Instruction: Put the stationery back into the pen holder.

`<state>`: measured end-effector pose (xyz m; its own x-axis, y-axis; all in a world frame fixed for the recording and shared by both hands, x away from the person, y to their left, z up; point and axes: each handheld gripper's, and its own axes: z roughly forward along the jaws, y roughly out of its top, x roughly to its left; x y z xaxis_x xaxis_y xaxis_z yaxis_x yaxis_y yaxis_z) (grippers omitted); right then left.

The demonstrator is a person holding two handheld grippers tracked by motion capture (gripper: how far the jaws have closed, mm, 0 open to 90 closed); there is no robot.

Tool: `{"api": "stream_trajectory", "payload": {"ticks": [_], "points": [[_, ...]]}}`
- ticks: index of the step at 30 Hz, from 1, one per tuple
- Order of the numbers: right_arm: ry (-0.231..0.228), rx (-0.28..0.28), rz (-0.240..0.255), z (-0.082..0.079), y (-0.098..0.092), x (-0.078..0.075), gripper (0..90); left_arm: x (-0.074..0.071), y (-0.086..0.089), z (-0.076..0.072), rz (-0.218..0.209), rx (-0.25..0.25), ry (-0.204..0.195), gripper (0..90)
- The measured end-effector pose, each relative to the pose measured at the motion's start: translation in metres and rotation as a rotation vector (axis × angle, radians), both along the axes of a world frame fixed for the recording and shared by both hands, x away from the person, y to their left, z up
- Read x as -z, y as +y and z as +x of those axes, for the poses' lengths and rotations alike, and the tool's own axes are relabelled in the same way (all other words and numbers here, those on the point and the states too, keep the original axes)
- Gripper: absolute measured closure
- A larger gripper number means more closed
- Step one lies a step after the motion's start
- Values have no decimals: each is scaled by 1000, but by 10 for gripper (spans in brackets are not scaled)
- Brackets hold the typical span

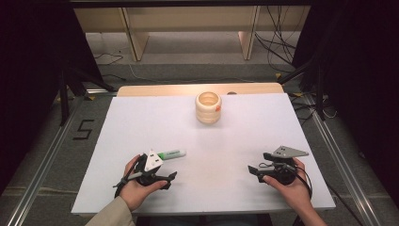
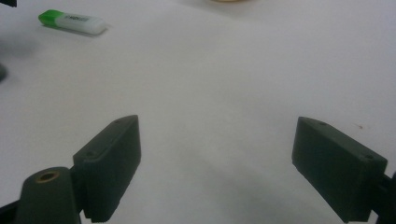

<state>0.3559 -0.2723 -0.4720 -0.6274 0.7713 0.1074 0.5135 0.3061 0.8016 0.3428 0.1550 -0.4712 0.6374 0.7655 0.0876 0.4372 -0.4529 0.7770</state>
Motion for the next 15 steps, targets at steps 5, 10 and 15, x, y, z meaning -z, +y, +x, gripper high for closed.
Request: {"api": "stream_trajectory", "payload": {"ticks": [5,10,15], "points": [[2,2,-2,0,1,0,165,-7,3,11,-2,-58,-26,410],[1,-6,-10,0,2,1,165,-15,-4,27,-2,-87,-14,753],[-3,-8,-7,-2,3,0,164,-13,-30,57,22,-101,46,894]]}}
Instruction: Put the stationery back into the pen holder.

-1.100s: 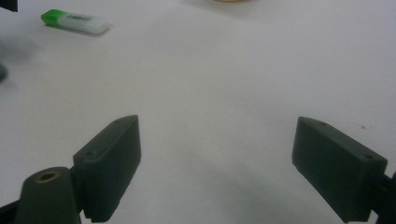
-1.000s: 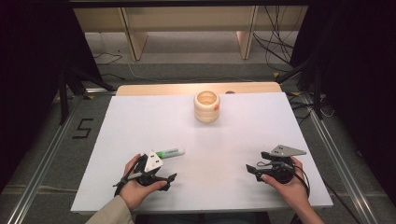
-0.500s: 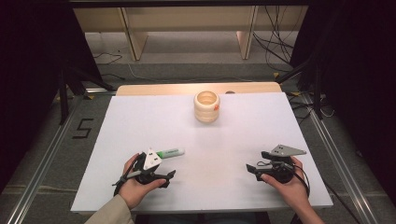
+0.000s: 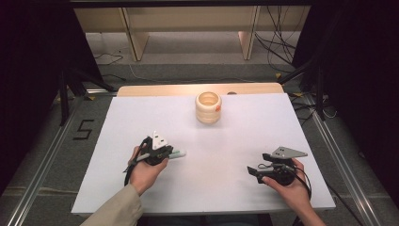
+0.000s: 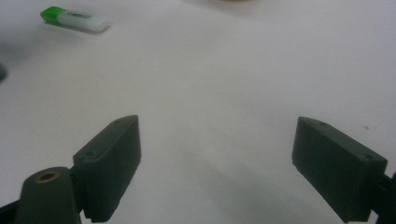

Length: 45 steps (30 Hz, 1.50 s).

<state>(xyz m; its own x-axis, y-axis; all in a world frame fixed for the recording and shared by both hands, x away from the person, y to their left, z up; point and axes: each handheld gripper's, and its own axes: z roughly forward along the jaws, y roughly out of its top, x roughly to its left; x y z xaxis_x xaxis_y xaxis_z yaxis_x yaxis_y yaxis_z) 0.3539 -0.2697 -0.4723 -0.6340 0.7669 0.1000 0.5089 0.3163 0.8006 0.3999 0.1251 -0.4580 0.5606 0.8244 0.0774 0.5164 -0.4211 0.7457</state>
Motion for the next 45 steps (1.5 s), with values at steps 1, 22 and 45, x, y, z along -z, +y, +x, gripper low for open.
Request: {"api": "stream_trajectory", "payload": {"ticks": [1,22,45], "points": [[0,0,2,0,0,0,165,3,-11,12,28,-14,10,894],[7,-4,-1,0,1,1,165,23,-54,49,133,-103,131,896],[4,3,2,-1,-1,1,164,18,-54,9,160,-9,191,896]]}}
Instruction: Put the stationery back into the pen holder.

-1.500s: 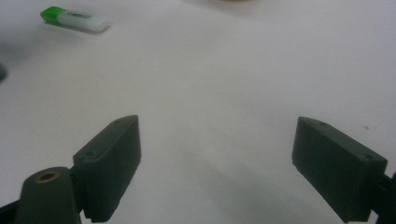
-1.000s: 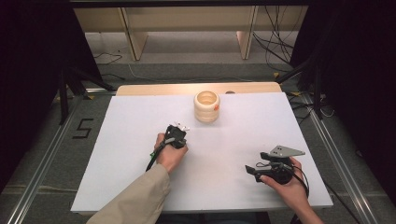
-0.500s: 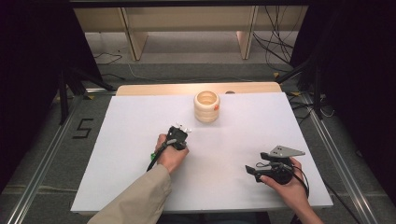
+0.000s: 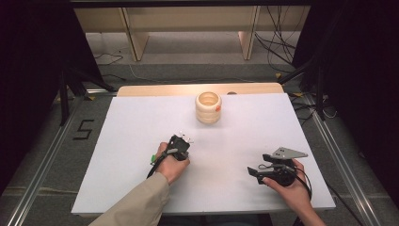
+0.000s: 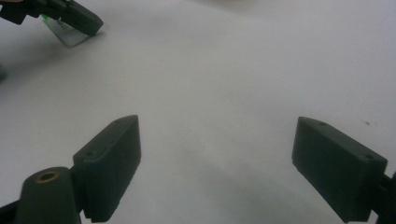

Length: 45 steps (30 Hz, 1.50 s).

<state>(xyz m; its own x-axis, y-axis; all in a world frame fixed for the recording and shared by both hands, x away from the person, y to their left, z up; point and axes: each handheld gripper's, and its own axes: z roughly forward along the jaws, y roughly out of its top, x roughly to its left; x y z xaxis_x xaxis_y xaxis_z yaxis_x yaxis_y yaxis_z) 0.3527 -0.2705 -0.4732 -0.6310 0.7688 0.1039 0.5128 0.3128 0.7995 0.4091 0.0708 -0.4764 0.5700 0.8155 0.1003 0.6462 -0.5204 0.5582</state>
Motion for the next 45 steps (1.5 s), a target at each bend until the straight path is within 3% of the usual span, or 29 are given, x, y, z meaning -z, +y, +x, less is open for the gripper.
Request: {"api": "stream_trajectory", "payload": {"ticks": [13,25,45], "points": [[0,2,2,-1,-1,0,165,-2,12,-30,-12,40,53,896],[1,4,3,-1,-1,0,165,-5,37,-58,-19,69,114,896],[-2,4,1,-2,-1,-1,164,-9,77,-78,13,57,212,896]]}}
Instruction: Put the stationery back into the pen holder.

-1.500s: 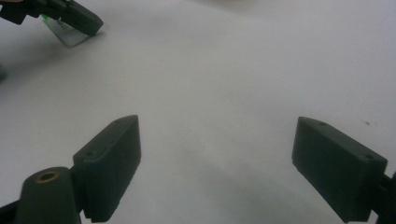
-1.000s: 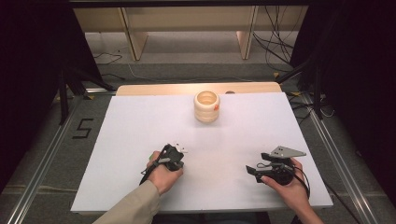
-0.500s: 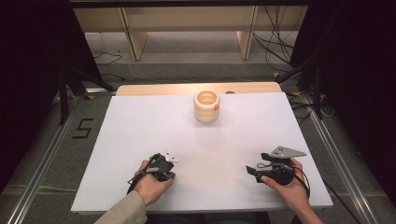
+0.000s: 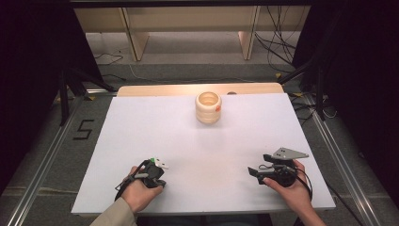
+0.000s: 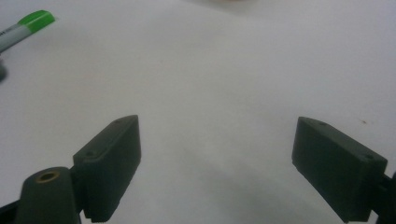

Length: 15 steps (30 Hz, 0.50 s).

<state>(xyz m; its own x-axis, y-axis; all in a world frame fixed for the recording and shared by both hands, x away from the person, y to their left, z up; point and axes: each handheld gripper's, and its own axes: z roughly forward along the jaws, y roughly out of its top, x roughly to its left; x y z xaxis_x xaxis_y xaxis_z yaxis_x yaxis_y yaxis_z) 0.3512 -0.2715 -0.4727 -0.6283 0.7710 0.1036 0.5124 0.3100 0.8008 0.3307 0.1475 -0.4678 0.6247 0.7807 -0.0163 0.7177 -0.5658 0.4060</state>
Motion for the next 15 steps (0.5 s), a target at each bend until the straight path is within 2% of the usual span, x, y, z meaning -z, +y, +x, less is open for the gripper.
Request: {"api": "stream_trajectory", "payload": {"ticks": [4,8,15], "points": [[-1,-1,0,0,0,0,165,-1,8,-1,19,-10,13,896],[0,1,1,0,0,0,165,-2,23,-3,39,-40,33,895],[0,0,1,0,0,0,164,-2,41,-3,47,-70,55,895]]}}
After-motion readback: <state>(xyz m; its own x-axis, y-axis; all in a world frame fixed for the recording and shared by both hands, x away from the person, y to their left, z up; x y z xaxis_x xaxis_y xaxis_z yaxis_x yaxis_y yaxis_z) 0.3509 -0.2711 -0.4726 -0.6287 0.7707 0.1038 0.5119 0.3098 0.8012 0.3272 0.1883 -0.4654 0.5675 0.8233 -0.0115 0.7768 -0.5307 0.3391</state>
